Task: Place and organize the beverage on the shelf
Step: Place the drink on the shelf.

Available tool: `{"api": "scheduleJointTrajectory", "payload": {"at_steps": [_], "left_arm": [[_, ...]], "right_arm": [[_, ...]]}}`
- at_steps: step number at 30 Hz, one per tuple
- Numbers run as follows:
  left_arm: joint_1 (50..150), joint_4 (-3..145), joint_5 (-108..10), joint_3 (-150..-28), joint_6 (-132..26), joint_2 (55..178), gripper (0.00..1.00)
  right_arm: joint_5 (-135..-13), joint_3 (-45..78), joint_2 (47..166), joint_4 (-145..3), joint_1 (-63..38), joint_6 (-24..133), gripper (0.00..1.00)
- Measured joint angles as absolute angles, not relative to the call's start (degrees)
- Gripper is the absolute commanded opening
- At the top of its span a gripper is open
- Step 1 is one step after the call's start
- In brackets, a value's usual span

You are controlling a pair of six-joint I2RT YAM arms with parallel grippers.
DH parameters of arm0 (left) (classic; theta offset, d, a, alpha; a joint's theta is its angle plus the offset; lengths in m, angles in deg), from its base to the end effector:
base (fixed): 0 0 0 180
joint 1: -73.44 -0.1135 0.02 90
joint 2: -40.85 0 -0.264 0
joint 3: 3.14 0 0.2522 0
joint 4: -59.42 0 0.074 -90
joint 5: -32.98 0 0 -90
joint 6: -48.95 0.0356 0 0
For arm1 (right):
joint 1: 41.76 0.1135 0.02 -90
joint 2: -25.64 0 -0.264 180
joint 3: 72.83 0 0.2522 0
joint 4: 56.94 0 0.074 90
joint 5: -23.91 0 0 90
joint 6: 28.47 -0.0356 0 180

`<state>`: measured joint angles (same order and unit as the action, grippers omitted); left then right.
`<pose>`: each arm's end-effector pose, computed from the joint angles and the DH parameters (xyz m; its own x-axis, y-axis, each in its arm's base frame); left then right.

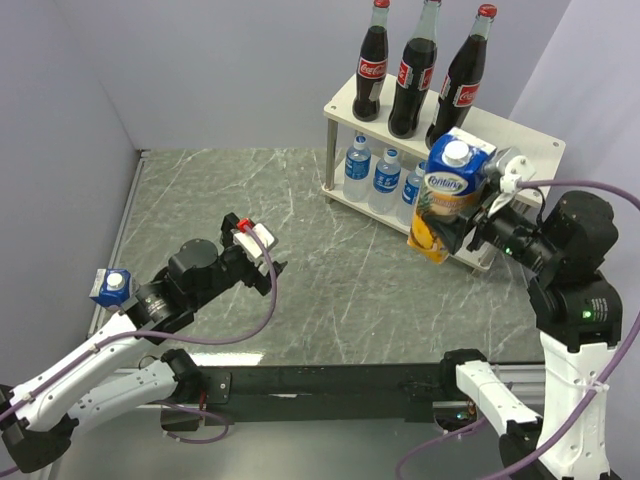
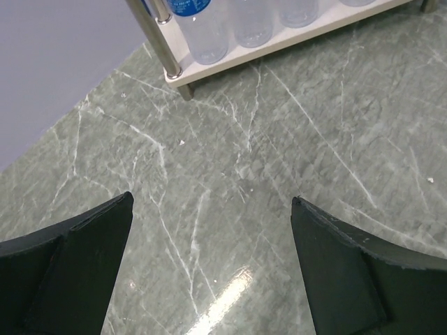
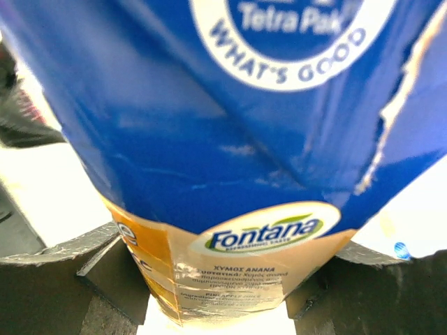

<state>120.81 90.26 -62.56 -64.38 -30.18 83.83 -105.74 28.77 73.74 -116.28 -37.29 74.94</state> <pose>0.1198 -0.1251 0.3487 -0.0188 0.2976 -0.9545 0.6843 0.6999 0.2047 0.0925 0.0300 0.5024 0.0620 -0.1743 -0.9827 -0.6975 0.6967 -0.1676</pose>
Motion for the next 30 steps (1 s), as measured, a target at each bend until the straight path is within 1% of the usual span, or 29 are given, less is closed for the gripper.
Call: {"api": "scheduleJointTrajectory", "payload": {"at_steps": [7,13,21,25,30], "left_arm": [[120.81,90.11,-62.95,-61.5,-29.7,82.17,0.99],[120.81,90.13,-62.95,-60.75,-29.68,80.59,0.99],[120.81,90.17,-62.91,-59.27,-29.57,78.54,1.0],[120.81,90.08,-62.91,-59.27,-29.5,78.56,0.99],[120.81,90.08,-62.91,-59.27,-29.5,78.56,1.0]], "right_arm": [[-101.53,36.53,79.68,-119.38,-40.79,76.01,0.5],[-101.35,41.71,85.43,-121.4,-48.17,76.52,0.51],[-108.3,48.59,90.98,-120.17,-60.76,74.46,0.51],[-113.24,49.84,92.69,-117.2,-65.51,71.77,0.51],[-118.09,51.28,95.66,-112.65,-69.05,69.26,0.5]]}}
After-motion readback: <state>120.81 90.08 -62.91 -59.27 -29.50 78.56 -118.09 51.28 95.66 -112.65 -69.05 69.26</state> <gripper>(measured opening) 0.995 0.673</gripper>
